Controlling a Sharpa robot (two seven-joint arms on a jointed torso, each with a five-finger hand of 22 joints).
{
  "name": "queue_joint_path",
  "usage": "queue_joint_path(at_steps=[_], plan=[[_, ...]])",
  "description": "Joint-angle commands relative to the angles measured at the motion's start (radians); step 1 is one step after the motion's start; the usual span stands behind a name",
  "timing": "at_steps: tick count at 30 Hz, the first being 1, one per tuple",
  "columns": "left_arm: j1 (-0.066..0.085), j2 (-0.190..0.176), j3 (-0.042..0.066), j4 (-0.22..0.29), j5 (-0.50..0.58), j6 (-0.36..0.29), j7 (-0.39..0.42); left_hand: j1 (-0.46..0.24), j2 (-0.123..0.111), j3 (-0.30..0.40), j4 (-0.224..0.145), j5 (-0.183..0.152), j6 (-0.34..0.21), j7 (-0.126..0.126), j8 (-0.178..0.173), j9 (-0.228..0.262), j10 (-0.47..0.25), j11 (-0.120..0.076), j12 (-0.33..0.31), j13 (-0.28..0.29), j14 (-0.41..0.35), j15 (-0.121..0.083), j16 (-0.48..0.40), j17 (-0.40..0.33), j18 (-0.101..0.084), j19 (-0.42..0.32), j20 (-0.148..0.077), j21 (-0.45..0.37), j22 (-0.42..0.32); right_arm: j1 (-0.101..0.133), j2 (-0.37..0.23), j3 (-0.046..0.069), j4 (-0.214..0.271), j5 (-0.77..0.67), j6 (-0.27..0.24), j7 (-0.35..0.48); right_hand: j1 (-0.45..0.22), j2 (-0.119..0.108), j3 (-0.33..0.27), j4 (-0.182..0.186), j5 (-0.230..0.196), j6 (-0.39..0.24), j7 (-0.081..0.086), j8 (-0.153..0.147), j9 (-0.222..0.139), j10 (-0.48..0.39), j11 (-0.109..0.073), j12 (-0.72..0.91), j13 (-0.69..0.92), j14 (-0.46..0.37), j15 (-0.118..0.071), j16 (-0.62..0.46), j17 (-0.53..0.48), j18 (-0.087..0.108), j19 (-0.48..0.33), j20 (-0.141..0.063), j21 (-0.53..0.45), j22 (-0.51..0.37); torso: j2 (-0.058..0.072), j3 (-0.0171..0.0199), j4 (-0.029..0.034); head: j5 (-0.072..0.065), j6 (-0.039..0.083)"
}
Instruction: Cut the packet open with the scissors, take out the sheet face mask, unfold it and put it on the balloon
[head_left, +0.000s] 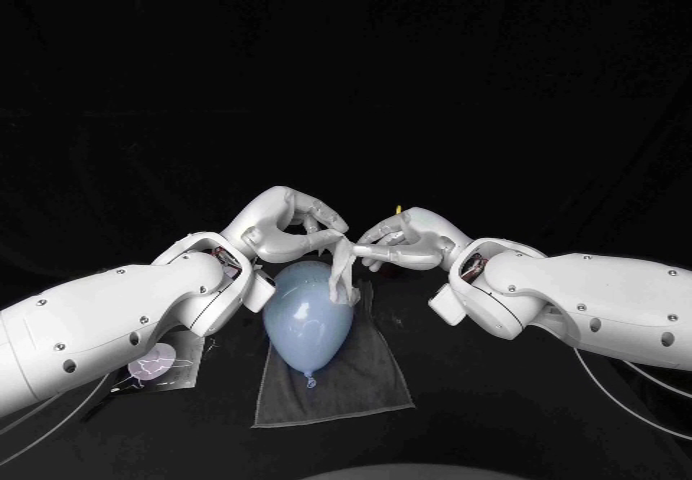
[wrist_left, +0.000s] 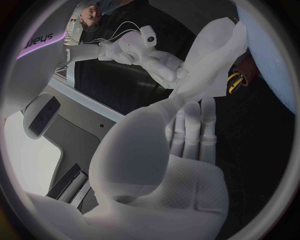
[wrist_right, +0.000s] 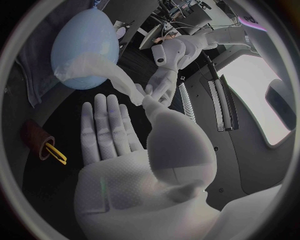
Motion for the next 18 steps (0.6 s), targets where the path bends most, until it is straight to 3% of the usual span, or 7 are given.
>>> queue_joint_path(at_steps=[1, 9, 18], plan=[[0.001, 0.001, 0.001, 0.002, 0.003, 0.011, 0.005, -0.01, 0.001, 0.005, -0.002, 0.007, 0.002, 0.006, 0.003, 0.002, -0.008, -0.001, -0.004, 0.001, -0.006, 0.001, -0.005, 0.001, 0.021, -0.007, -0.002, 0.004, 0.001, 0.0, 0.002, 0.001, -0.003, 0.053, 0.004, 0.061, 0.025, 0.003, -0.003, -0.001, -0.004, 0.012, -0.001, 0.003, -0.002, -0.001, -0.01, 0.006, 0.001, -0.007, -0.003, 0.007, -0.001, 0.016, 0.004, 0.002, -0.001, -0.001, 0.0, -0.0001, 0.0004, 0.0, -0.001], [0.001, 0.002, 0.001, 0.001, 0.003, 0.011, 0.005, -0.012, 0.001, 0.008, -0.005, 0.007, 0.0, 0.006, 0.004, 0.003, -0.009, 0.0, -0.004, 0.002, -0.006, 0.001, -0.005, 0.001, 0.021, -0.007, -0.002, 0.005, 0.002, 0.0, 0.006, 0.001, -0.012, 0.056, 0.028, 0.071, 0.123, 0.025, 0.035, -0.036, -0.003, 0.038, -0.014, 0.0, -0.011, -0.002, -0.02, 0.002, -0.003, -0.014, -0.007, 0.015, -0.005, 0.017, 0.004, -0.001, -0.004, -0.002, 0.0, -0.0005, 0.0, -0.001, -0.001], [0.001, 0.002, 0.001, 0.002, 0.003, 0.011, 0.005, -0.012, 0.001, 0.009, -0.005, 0.007, 0.0, 0.007, 0.004, 0.003, -0.01, 0.0, -0.004, 0.002, -0.006, 0.001, -0.005, 0.001, 0.021, -0.007, -0.002, 0.005, 0.002, 0.0, 0.01, 0.002, -0.019, 0.053, 0.041, 0.077, 0.169, 0.05, 0.09, -0.049, -0.003, 0.065, -0.021, -0.003, -0.019, 0.004, -0.025, 0.0, -0.007, -0.019, -0.009, 0.021, -0.01, 0.017, 0.005, -0.002, -0.005, -0.002, 0.0, -0.0006, 0.0003, -0.001, -0.001]])
